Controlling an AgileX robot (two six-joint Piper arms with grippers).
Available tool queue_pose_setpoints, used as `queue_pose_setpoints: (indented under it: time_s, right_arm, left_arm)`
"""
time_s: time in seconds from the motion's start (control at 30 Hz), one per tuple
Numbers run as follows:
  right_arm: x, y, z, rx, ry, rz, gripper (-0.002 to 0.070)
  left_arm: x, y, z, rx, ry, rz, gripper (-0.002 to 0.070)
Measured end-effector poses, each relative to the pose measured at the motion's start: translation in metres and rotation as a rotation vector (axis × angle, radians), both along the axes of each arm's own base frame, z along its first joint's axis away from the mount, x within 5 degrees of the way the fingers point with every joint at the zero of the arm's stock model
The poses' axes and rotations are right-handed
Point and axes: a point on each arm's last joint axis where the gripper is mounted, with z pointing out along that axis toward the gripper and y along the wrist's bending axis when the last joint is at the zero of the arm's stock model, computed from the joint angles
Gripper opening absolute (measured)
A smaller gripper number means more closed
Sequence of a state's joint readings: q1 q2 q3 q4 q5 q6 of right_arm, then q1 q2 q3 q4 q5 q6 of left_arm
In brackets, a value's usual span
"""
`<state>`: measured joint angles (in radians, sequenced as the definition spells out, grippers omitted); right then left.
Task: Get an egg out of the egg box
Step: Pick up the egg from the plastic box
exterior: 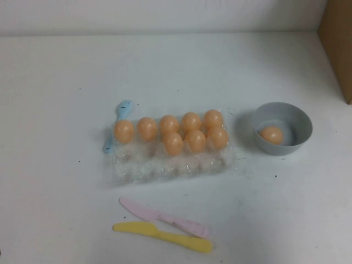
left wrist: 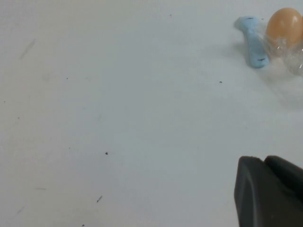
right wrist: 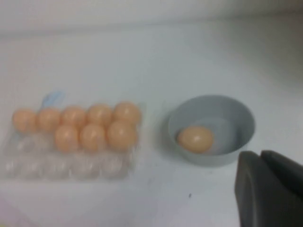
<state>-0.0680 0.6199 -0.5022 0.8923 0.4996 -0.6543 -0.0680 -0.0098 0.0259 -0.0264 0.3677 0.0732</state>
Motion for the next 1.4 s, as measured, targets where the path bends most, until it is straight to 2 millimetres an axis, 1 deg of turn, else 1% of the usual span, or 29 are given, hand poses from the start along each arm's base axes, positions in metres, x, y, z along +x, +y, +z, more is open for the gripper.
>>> queue_pose_setpoints:
  time_s: [0.07, 0.17, 0.27, 0.37, 0.43, 0.53, 0.63, 0.7, 0.73, 0.8, 0.87, 0.97, 1.03, 1.13, 1.27, 1.33, 1.4]
  right_arm:
    - [0.018, 0.004, 0.013, -0.113, 0.074, 0.128, -0.0017]
    - [0.044, 0.009, 0.025, -0.242, 0.233, 0.336, -0.0017]
    - [0.069, 0.013, 0.031, -0.378, 0.38, 0.575, -0.0016]
    - [0.094, 0.02, 0.035, -0.481, 0.456, 0.676, -0.0017]
    - [0.112, 0.032, 0.035, -0.587, 0.487, 0.739, -0.0017]
    - [0.137, 0.058, 0.033, -0.726, 0.501, 0.825, -0.0017]
    - [0.164, 0.082, 0.026, -0.805, 0.513, 0.877, -0.0012]
    - [0.181, 0.093, 0.024, -0.82, 0.503, 0.889, 0.0013]
    - [0.185, 0.097, 0.023, -0.82, 0.501, 0.895, 0.0041]
    - [0.202, 0.107, 0.019, -0.801, 0.487, 0.917, 0.013]
    - [0.214, 0.115, 0.016, -0.801, 0.449, 0.97, 0.0248]
    - [0.224, 0.127, 0.007, -0.858, 0.381, 1.078, 0.0393]
    - [0.229, 0.138, -0.001, -0.903, 0.332, 1.136, 0.0441]
    - [0.234, 0.152, -0.012, -0.937, 0.282, 1.17, 0.0466]
    - [0.241, 0.168, -0.029, -0.971, 0.242, 1.216, 0.0475]
    - [0.243, 0.174, -0.034, -0.977, 0.237, 1.231, 0.0476]
    - [0.245, 0.177, -0.035, -0.982, 0.228, 1.235, 0.0476]
  left_arm:
    - [0.0, 0.0, 0.0, 0.0, 0.0, 0.0, -0.0004]
    - [0.0, 0.0, 0.0, 0.001, 0.0, 0.0, -0.0005]
    - [0.0, 0.0, 0.0, 0.002, 0.0, 0.0, -0.0004]
    - [0.0, 0.0, 0.0, 0.002, 0.0, 0.0, -0.0004]
    - [0.0, 0.0, 0.0, 0.002, 0.0, 0.0, -0.0004]
    - [0.0, 0.0, 0.0, 0.004, 0.0, 0.0, -0.0004]
    - [0.0, 0.001, 0.0, 0.026, -0.001, 0.002, -0.0004]
    - [0.0, 0.001, 0.0, 0.042, -0.002, 0.003, -0.0004]
    - [0.0, 0.002, 0.0, 0.047, -0.003, 0.003, -0.0004]
    - [0.0, 0.002, 0.0, 0.06, -0.004, 0.004, -0.0004]
    - [0.0, 0.002, 0.0, 0.07, -0.003, 0.005, -0.0004]
    - [0.0, 0.003, 0.0, 0.079, -0.003, 0.006, -0.0004]
    - [0.0, 0.003, 0.0, 0.082, -0.003, 0.006, -0.0004]
    - [0.0, 0.003, 0.0, 0.089, -0.003, 0.006, -0.0004]
    - [0.0, 0.003, 0.0, 0.089, -0.003, 0.006, -0.0004]
    - [0.0, 0.003, 0.0, 0.089, -0.002, 0.006, -0.0005]
    - [0.0, 0.003, 0.0, 0.089, -0.002, 0.006, -0.0004]
